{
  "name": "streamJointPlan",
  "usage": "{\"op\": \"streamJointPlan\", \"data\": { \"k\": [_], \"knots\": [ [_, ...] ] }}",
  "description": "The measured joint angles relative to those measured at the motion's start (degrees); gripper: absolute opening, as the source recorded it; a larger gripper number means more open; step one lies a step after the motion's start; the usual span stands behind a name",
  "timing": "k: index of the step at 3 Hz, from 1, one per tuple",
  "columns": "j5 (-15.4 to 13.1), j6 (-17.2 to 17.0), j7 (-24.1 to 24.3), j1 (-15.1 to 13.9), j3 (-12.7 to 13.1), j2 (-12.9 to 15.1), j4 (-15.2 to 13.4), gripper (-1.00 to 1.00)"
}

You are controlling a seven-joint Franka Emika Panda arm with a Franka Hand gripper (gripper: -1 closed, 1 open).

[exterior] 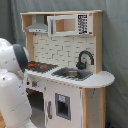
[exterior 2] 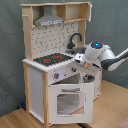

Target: Play with the kitchen

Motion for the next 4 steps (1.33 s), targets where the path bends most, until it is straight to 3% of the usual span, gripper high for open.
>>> {"op": "streamJointPlan", "data": {
  "k": [2, 4],
  "knots": [
    [-0.06, 0.22, -7.20, 0.02, 0.76, 9.16, 2.97, 1.00],
    [-0.19, 0.18, -15.02, 0.00, 0.84, 18.86, 3.56, 1.00]
  ]
}}
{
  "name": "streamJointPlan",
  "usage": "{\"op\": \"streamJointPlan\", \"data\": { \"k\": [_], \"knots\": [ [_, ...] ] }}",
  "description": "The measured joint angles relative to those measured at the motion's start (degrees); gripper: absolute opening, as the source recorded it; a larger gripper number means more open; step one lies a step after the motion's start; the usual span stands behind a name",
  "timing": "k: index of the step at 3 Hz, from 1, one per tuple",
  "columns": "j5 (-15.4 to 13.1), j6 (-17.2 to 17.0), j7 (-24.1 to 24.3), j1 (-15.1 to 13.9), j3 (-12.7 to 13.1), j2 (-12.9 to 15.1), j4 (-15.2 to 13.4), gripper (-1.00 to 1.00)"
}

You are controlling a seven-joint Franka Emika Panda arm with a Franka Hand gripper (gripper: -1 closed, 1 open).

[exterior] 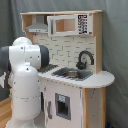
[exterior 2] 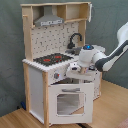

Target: Play with the kitchen

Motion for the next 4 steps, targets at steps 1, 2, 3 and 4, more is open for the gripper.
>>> {"op": "streamJointPlan", "data": {
  "k": [1, 2, 3, 4],
  "knots": [
    [-0.08, -0.14, -3.98, -0.03, -0.39, 4.56, -0.03, 1.00],
    [-0.52, -0.16, -7.44, -0.02, -1.08, 9.09, -0.14, 1.00],
    [-0.94, 3.92, -8.96, 0.21, -0.68, 12.98, -0.06, 1.00],
    [-0.91, 4.94, -8.92, 0.22, -0.64, 13.56, -0.06, 1.00]
  ]
}}
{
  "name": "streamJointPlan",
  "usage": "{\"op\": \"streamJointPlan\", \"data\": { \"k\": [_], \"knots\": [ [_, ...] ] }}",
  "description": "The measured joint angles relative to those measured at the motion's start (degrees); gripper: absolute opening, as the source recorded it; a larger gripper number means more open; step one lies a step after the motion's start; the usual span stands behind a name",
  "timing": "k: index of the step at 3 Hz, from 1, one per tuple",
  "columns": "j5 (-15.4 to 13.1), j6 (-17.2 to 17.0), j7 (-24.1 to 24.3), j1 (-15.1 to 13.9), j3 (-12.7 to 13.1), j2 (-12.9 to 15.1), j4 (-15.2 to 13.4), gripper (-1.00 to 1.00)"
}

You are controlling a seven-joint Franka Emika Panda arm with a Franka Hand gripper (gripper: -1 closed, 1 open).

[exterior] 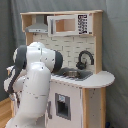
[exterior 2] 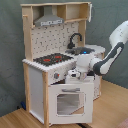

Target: Play with the kitchen

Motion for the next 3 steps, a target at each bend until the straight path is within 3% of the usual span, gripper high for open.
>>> {"op": "streamJointPlan", "data": {
  "k": [1, 2, 3],
  "knots": [
    [0.00, 0.16, 0.01, 0.00, 0.01, 0.12, 0.00, -1.00],
    [0.11, 3.09, 3.13, -0.01, 2.13, 0.97, 0.11, -1.00],
    [0.11, 3.11, 8.32, 0.00, 4.74, 0.96, -0.07, -1.00]
  ]
}}
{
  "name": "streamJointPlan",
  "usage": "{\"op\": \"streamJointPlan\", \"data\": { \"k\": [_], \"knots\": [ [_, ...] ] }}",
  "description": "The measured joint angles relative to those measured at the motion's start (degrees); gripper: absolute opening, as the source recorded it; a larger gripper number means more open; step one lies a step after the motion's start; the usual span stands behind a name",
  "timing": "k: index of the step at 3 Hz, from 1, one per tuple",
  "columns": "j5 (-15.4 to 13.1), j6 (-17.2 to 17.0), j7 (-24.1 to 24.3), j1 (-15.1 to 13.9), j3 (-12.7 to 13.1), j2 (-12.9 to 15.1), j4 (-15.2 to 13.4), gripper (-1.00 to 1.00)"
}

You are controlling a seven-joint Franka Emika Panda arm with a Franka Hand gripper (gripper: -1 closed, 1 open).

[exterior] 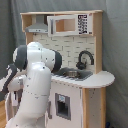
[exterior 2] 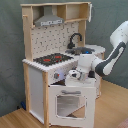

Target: Play with the kitchen

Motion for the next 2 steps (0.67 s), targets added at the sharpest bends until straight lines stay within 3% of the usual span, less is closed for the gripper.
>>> {"op": "streamJointPlan", "data": {
  "k": [2],
  "knots": [
    [0.00, 0.00, 11.47, 0.00, 3.24, -0.01, -2.74, -1.00]
  ]
}}
